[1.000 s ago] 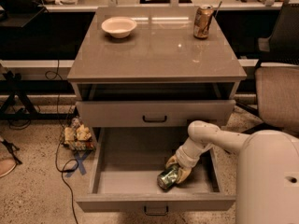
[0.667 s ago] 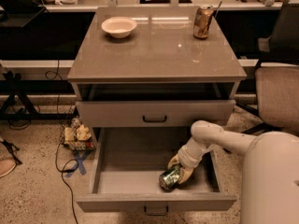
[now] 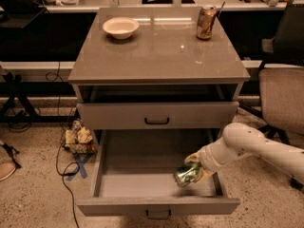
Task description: Pick green can from middle drawer and place on counter
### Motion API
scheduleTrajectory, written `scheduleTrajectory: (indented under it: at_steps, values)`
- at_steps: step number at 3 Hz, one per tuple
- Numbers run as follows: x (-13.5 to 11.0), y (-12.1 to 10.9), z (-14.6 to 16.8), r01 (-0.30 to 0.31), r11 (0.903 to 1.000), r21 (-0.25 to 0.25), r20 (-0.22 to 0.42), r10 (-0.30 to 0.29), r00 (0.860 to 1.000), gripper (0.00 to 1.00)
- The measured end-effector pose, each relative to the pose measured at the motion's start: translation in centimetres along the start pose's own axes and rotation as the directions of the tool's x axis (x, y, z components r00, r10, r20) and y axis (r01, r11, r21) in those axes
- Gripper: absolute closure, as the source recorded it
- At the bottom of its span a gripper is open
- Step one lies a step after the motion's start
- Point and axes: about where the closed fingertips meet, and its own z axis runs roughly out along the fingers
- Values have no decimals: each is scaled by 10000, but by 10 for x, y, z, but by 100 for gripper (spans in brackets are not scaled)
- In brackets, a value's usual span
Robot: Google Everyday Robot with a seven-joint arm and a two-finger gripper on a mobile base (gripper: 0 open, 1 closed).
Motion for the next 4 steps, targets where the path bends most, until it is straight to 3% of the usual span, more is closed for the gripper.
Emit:
scheduleTrajectory:
  at_steps: [1, 2, 3, 4]
  values:
    - [-1, 0, 1, 9, 10000, -17, 17, -9, 10000, 100]
    - [-8, 3, -24, 56, 9983, 585, -308, -38, 9995, 100]
    - [-50, 12, -117, 544, 9631, 2634, -1429, -169, 9896, 100]
    - [-74, 15, -160, 552, 9259, 3736, -1158, -125, 9932, 100]
